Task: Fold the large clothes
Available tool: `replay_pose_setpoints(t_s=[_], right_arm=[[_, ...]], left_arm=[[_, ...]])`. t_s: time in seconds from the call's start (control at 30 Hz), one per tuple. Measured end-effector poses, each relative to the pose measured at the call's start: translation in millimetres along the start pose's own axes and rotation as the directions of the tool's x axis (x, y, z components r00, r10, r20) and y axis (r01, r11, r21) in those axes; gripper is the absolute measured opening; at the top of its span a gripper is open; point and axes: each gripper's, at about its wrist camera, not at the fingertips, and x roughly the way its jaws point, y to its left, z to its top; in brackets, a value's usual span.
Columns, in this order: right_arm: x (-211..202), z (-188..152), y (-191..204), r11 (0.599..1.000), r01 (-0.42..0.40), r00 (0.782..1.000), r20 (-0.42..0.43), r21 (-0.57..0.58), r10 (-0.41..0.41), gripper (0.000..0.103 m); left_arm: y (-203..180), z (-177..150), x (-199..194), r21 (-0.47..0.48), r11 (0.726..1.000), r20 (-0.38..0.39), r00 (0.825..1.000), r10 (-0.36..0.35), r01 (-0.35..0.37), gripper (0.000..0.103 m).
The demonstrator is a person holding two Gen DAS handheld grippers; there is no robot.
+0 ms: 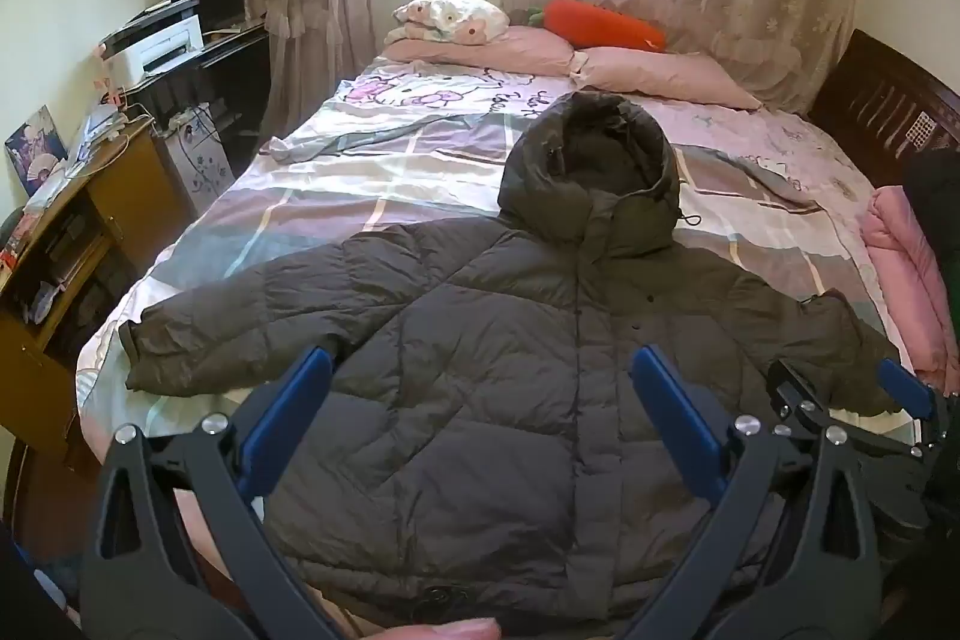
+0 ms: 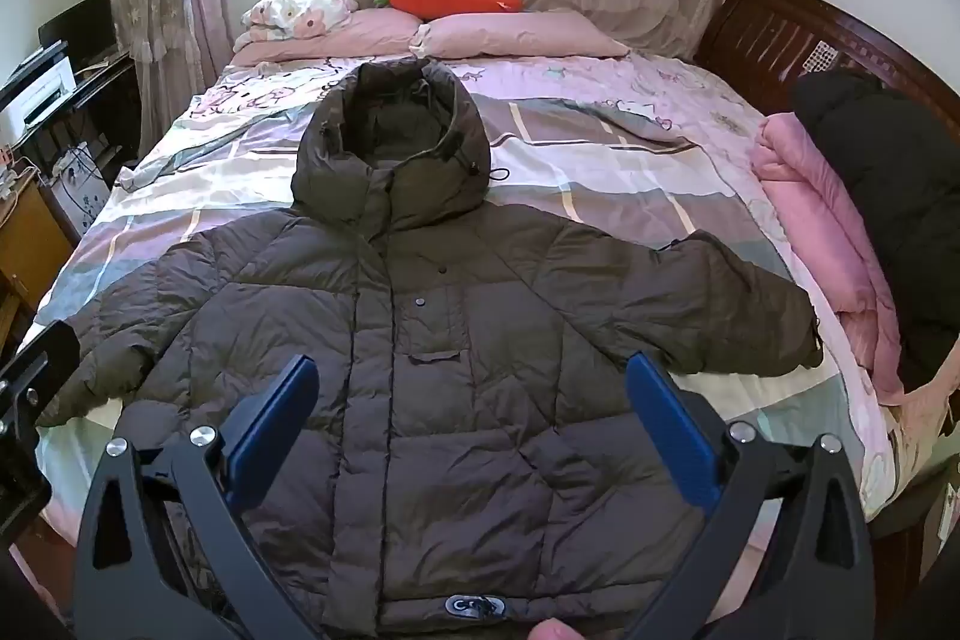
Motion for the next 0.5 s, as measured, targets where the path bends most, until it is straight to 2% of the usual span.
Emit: replay_pose_setpoints(t_s=[0.5], right_arm=[[0.1, -1.7, 0.7, 1.0, 0.002, 1.0, -0.003, -0.006, -0.002, 0.102]], left_arm=[[0.3, 0.0, 0.2, -0.005, 1.0, -0.005, 1.0, -0.006, 0.006, 0.101]])
